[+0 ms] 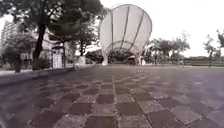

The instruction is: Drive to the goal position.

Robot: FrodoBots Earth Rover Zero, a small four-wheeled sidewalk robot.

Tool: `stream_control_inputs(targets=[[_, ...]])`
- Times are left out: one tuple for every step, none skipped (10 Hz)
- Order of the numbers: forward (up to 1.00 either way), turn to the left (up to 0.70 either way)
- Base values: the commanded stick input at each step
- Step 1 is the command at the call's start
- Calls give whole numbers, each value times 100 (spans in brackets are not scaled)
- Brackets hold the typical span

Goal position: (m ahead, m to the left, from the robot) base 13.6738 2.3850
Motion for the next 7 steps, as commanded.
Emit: stream_control_inputs(targets=[[100, 0], [100, 0], [100, 0], [100, 0], [100, 0], [100, 0], [100, 0]])
